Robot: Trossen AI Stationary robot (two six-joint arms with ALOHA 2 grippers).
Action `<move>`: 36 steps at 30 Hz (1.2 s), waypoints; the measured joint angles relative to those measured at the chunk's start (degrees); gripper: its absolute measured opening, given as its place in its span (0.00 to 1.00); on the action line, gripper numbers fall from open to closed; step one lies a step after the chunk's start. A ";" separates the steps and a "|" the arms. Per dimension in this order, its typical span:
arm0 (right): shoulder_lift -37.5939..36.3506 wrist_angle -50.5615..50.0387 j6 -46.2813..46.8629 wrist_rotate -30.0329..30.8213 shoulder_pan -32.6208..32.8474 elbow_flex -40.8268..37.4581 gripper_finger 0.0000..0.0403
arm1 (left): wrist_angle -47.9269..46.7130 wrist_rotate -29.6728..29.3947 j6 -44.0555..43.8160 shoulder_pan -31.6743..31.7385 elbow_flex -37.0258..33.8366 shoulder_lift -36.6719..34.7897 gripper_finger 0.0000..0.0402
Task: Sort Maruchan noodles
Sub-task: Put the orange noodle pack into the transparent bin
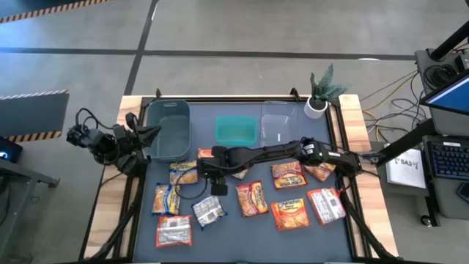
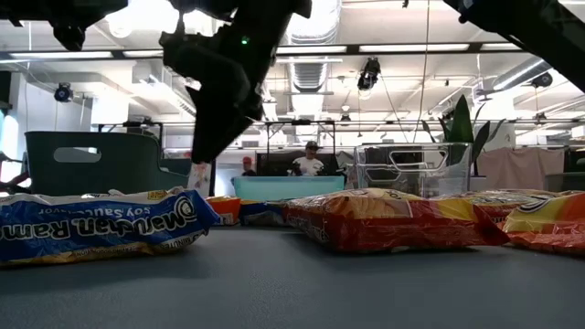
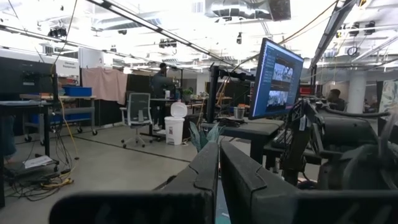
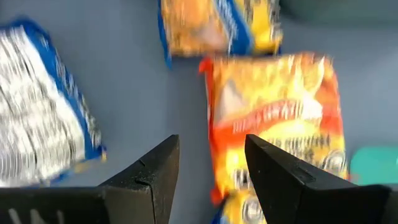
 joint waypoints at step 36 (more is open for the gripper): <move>1.51 9.58 -1.95 0.62 0.53 -3.15 0.41 | 0.09 -0.01 -0.02 0.00 0.00 0.02 0.00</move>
